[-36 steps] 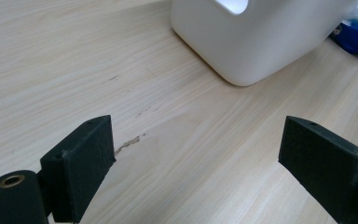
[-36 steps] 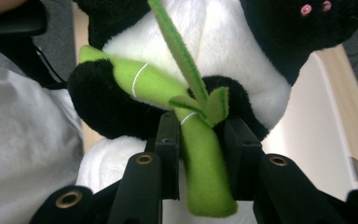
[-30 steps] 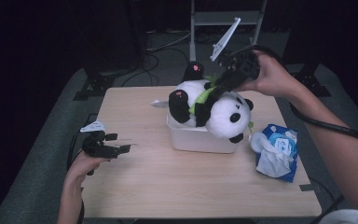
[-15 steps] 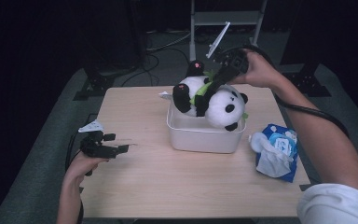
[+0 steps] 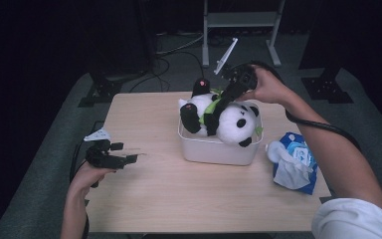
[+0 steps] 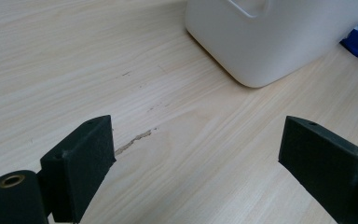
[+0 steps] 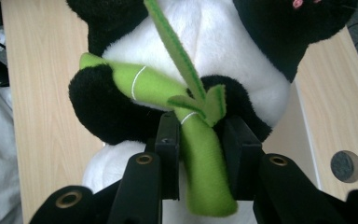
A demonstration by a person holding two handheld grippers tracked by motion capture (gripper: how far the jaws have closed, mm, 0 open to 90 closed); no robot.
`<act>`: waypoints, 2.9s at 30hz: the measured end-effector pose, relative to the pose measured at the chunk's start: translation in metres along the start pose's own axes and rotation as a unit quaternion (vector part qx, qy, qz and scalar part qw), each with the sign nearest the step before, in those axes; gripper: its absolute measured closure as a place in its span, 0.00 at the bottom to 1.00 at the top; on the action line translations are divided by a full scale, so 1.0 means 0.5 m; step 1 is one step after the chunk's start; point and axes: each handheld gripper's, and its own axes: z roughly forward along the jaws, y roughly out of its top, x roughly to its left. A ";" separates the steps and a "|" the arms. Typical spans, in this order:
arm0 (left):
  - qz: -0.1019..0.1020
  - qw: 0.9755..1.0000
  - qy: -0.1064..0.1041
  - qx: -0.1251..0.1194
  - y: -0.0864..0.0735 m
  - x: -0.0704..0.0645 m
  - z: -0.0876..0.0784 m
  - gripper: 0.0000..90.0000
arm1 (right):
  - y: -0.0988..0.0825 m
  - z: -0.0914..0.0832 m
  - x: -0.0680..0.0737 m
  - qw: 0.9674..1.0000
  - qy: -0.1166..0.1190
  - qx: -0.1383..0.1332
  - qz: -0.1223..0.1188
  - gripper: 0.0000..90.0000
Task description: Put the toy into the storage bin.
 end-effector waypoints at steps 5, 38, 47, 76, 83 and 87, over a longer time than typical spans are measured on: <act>0.000 1.000 0.000 0.000 0.000 0.000 0.000 0.10 | -0.004 0.005 0.015 1.000 0.008 -0.001 -0.007 0.78; 0.002 1.000 -0.003 0.005 -0.001 -0.003 0.005 0.10 | -0.038 0.040 0.031 0.999 0.036 -0.009 0.002 0.77; 0.003 1.000 -0.003 0.005 -0.001 -0.003 0.003 0.10 | -0.055 0.093 0.048 0.998 0.060 -0.003 -0.003 0.77; 0.005 1.000 -0.002 0.003 -0.003 0.000 -0.002 0.10 | -0.082 0.182 0.079 0.996 0.091 0.024 0.004 0.74; 0.003 1.000 -0.003 0.007 -0.004 -0.001 0.002 0.10 | -0.095 0.203 0.076 0.995 0.095 0.027 0.011 0.72; 0.003 1.000 -0.004 0.008 -0.005 -0.002 0.005 0.10 | -0.097 0.206 0.074 0.995 0.100 0.020 0.017 0.72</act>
